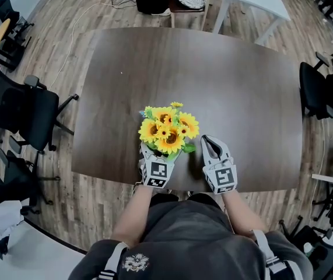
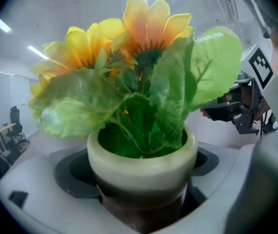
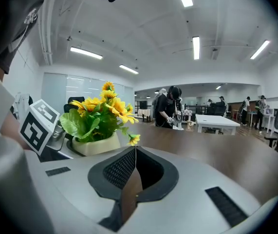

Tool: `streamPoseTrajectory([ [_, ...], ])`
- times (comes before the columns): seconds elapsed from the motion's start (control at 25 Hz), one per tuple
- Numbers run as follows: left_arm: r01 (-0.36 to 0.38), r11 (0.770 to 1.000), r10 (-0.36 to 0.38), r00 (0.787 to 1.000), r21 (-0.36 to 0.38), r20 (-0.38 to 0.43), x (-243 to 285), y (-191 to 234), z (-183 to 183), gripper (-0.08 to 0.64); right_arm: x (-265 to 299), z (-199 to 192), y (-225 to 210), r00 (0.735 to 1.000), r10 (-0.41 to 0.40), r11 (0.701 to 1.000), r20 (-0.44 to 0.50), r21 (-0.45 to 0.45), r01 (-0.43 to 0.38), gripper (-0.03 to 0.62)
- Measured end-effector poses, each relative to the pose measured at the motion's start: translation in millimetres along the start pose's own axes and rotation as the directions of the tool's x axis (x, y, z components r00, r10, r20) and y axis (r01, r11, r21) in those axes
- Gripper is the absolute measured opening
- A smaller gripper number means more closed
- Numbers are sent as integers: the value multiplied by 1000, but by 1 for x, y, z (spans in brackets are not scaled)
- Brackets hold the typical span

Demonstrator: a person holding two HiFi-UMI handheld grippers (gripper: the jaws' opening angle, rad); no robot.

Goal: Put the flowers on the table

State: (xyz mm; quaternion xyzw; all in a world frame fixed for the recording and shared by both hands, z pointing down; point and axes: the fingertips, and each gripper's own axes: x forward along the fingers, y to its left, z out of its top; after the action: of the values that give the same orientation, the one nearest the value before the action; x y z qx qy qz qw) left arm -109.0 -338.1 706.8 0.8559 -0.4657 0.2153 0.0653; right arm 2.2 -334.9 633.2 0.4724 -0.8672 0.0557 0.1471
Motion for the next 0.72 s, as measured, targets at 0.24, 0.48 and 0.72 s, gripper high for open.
streamPoseTrajectory([
  [0.24, 15, 1000, -14, 999, 3, -34, 6, -5, -12, 537, 4, -13, 6, 1000, -1, 1000, -31, 8, 1, 25],
  [0.48, 21, 1000, -21, 998, -3, -62, 9, -8, -18, 537, -5, -21, 16, 998, 20, 1000, -54, 12, -20, 25],
  [0.72, 19, 1000, -21, 996, -25, -89, 10, -3, -29, 537, -5, -23, 26, 997, 41, 999, -72, 12, -40, 25],
])
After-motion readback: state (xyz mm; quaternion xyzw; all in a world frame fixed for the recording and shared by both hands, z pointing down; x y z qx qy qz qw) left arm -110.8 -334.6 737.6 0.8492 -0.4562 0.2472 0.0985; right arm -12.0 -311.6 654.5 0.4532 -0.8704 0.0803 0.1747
